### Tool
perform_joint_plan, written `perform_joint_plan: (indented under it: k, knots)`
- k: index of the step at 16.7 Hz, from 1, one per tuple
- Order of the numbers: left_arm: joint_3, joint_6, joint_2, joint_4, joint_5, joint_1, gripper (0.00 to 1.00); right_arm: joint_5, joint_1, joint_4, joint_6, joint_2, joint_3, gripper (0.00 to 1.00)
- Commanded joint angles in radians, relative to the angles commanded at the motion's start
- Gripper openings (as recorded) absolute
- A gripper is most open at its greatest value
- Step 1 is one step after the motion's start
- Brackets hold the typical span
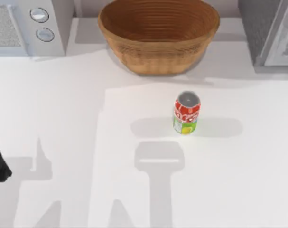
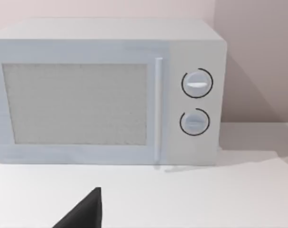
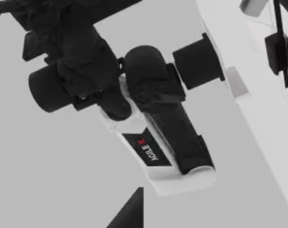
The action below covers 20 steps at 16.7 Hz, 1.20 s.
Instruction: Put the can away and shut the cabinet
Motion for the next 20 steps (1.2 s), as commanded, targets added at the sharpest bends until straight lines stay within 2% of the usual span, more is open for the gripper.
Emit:
perform_joint_plan:
  k: [6,11,14,16,20]
  knots:
    - [0.000,0.000,0.000,0.000,0.000,0.000,1.00,0.129,-0.742,0.240,-0.907,0.365,0.106,1.00]
    - [0.000,0.000,0.000,0.000,0.000,0.000,1.00,0.214,-1.233,0.396,-1.509,0.615,0.177,1.00]
    - [0.000,0.000,0.000,0.000,0.000,0.000,1.00,0.252,-1.454,0.466,-1.774,0.730,0.210,1.00]
    - [0.000,0.000,0.000,0.000,0.000,0.000,1.00,0.270,-1.561,0.499,-1.900,0.787,0.227,1.00]
    - [0.000,0.000,0.000,0.000,0.000,0.000,1.00,0.288,-1.669,0.533,-2.023,0.844,0.243,1.00]
